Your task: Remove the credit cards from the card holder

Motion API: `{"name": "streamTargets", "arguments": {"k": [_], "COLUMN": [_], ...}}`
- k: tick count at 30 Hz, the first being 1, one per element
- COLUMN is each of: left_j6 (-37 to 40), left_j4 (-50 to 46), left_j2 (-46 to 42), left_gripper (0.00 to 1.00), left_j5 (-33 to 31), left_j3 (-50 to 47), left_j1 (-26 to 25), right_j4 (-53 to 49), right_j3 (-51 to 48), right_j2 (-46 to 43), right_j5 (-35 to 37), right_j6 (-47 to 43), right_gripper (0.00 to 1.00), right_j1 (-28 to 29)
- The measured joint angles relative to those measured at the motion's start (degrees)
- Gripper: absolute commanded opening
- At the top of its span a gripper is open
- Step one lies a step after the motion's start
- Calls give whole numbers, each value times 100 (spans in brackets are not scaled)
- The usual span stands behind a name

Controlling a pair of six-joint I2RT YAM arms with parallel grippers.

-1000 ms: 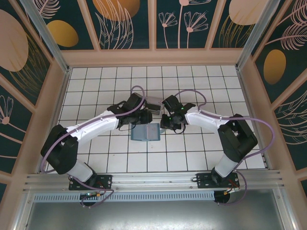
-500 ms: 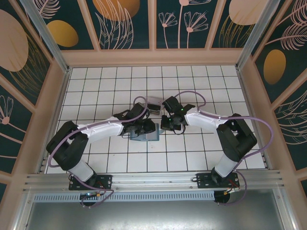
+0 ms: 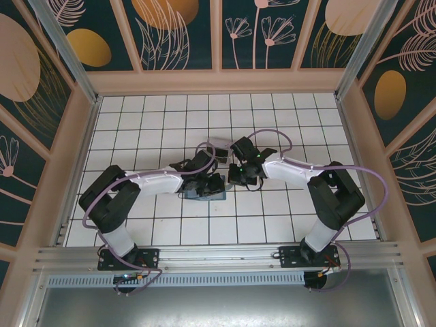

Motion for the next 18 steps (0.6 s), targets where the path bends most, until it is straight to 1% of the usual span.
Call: {"name": "streamTargets", "arguments": {"k": [8,18], "left_j6": [11,348], "left_j4": [-57,-933], "left_j2": [216,245], "left_gripper": [23,30], "left_j5": [-92,-702], "left_j3": [136,535], "left_j1": [-9,-70], "right_j4": [-2,-2], "right_j3": [0,0], "right_j2": [0,0], "right_j5": [2,2], "right_j6": [0,0], "right_gripper": [1,1], "right_j1": [0,0]}}
